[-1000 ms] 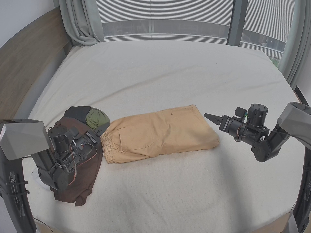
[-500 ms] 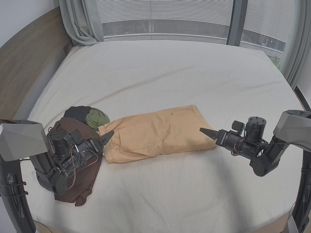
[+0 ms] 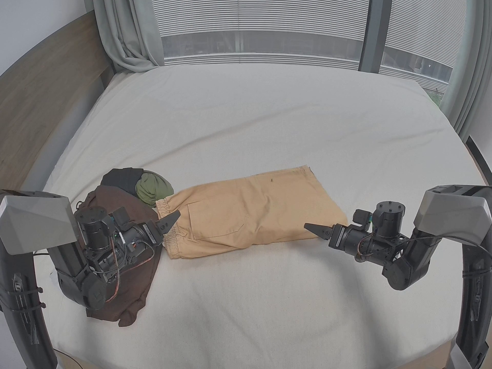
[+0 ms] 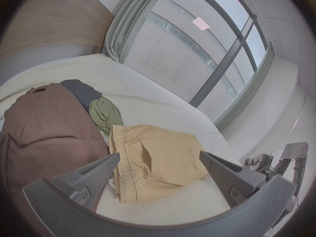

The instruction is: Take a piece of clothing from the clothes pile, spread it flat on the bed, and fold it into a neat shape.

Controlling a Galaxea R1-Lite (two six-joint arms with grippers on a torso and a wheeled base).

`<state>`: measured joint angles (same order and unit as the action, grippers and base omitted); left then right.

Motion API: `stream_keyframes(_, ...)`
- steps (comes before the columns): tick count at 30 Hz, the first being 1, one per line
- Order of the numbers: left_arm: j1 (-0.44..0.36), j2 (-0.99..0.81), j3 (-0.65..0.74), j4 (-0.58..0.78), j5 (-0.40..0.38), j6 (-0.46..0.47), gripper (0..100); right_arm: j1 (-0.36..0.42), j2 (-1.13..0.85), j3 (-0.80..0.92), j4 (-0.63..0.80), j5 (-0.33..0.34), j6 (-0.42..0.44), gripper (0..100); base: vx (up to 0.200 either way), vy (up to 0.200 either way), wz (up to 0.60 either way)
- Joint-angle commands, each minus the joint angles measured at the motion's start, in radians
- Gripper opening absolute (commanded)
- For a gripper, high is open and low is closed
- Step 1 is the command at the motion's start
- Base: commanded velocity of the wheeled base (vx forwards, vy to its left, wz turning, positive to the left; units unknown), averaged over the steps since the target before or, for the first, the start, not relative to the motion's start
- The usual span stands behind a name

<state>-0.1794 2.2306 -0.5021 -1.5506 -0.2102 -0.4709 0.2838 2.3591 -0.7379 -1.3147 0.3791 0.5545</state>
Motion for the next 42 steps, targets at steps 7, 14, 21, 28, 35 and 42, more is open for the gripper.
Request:
stream_keyframes(7,0.001,0.011,-0.001,0.0,-0.001,-0.002,100,0.0,0.124,-0.061,0.008,-0.02,0.001,100,0.0,0.0,0.0)
stream_keyframes(14,0.004,0.015,-0.004,0.0,-0.005,-0.005,100,0.0,0.155,-0.09,0.008,-0.026,0.005,100,0.0,0.0,0.0)
stream_keyframes(21,0.006,0.023,-0.007,-0.002,-0.006,-0.005,100,0.014,0.21,-0.153,0.008,-0.054,0.027,100,0.0,0.0,0.0)
stream_keyframes(28,0.006,0.024,-0.007,0.0,-0.009,-0.008,100,0.028,0.273,-0.252,0.018,-0.092,0.03,100,0.0,0.0,0.0)
stream_keyframes(35,0.008,0.023,-0.009,0.0,-0.009,-0.009,100,0.043,0.336,-0.39,0.058,-0.148,0.045,100,0.0,0.0,0.0)
stream_keyframes(42,0.009,0.023,-0.009,0.0,-0.011,-0.009,100,0.067,0.385,-0.486,0.06,-0.215,0.113,100,0.0,0.0,0.0)
